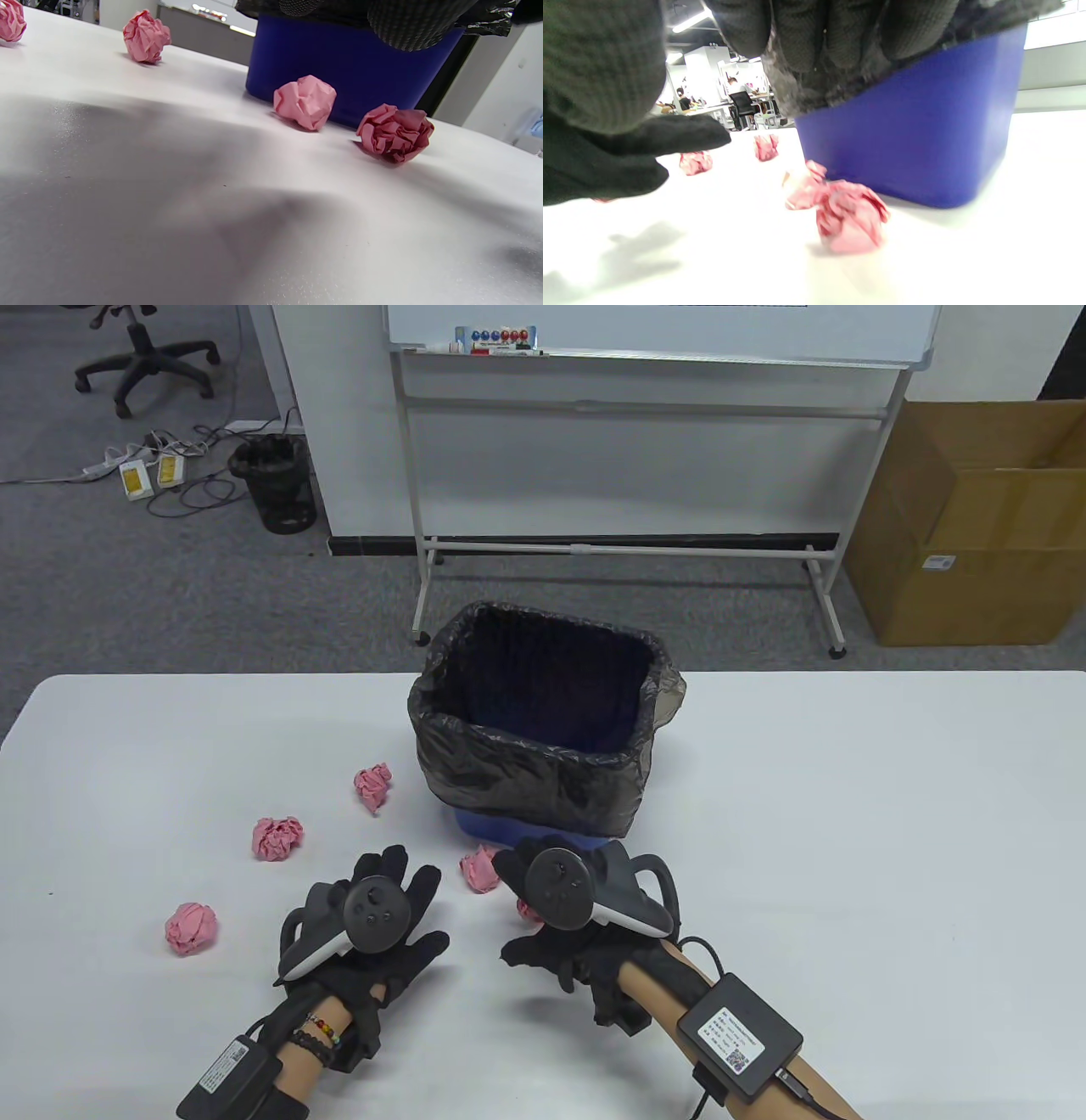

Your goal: Toss crumpled papers into recycling bin

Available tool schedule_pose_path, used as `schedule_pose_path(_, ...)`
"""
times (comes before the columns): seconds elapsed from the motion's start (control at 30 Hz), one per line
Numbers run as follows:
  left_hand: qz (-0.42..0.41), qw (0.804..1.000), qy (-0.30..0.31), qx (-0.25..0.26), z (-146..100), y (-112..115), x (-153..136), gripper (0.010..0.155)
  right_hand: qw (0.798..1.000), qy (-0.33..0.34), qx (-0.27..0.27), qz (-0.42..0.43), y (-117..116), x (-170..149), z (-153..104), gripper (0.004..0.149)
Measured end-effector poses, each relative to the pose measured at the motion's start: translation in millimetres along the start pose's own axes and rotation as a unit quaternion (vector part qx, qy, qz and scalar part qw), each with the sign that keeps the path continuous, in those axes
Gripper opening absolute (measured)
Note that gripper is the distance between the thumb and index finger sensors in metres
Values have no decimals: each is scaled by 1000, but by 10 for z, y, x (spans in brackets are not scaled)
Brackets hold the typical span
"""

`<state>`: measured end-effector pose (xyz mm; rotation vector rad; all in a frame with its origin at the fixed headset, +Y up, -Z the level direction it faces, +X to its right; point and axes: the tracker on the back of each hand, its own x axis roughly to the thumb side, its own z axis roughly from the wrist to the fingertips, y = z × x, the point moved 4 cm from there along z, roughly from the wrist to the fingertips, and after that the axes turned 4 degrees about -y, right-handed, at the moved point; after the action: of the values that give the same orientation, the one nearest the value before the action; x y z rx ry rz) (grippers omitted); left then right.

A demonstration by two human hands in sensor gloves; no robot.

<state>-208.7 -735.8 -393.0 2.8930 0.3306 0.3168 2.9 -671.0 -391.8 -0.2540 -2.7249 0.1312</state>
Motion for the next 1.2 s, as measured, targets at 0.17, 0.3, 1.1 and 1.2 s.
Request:
schedule_pose_path(0.17, 0, 1000, 0, 0, -1, -3, 2, 80, 999, -21, 16, -45, -309, -61, 30, 96)
schedule_pose_path(0.3, -1, 1000, 1, 1, 2, -4, 0, 80, 997, -41, 22, -60, -478, -112, 86, 97)
schedule_pose_path(1.1, -6, 1000, -4, 1, 3, -19, -32, 79, 985, -110, -59, -115, -741, -227, 499, 69)
schedule_pose_path(1.2, -7, 1000, -4, 2, 5, -17, -35, 79, 985, -110, -64, -117, -690, -226, 474, 67)
